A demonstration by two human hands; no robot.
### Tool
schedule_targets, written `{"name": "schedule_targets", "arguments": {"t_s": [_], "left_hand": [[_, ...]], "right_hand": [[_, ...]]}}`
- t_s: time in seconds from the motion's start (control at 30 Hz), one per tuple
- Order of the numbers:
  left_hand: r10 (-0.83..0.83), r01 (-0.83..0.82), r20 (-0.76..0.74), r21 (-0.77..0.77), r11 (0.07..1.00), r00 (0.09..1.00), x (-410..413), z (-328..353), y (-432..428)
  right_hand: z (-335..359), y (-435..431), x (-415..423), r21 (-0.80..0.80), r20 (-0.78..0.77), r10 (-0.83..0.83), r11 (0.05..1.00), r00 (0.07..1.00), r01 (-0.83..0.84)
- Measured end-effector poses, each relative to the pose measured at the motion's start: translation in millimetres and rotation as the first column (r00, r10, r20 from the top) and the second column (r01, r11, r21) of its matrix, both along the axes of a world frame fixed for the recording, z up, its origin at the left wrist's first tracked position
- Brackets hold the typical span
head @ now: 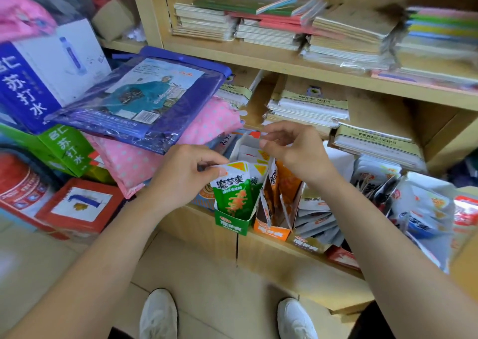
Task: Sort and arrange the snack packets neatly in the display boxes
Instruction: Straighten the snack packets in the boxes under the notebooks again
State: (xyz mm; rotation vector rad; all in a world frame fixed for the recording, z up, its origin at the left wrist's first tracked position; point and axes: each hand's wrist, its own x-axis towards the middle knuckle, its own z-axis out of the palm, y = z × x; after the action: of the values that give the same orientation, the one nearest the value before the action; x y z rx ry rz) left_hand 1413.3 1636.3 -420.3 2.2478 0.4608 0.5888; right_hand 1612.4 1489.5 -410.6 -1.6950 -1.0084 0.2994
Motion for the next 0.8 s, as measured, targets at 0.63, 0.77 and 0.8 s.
{"name": "schedule_targets", "arguments": {"t_s": [0.63, 0.77, 0.8], "left_hand": [[0.167, -0.174, 0.17, 0.029, 0.984, 0.971, -7, 13, 6], [0.118, -0.123, 0.12, 0.035, 0.992, 0.986, -4, 6, 4], [0.097, -0.101, 0.114, 0.036, 0.994, 0.989, -2, 4, 3]], "right_hand": [[3, -7, 3, 0.074, 0.006, -0.099, 0.992, 0.995, 0.098], [-2, -6, 5, -0.092, 0.077, 0.013, 0.996, 0.997, -0.006], [-4, -6, 5, -0.175, 0.136, 0.055, 0.984, 0.989, -0.031]]}}
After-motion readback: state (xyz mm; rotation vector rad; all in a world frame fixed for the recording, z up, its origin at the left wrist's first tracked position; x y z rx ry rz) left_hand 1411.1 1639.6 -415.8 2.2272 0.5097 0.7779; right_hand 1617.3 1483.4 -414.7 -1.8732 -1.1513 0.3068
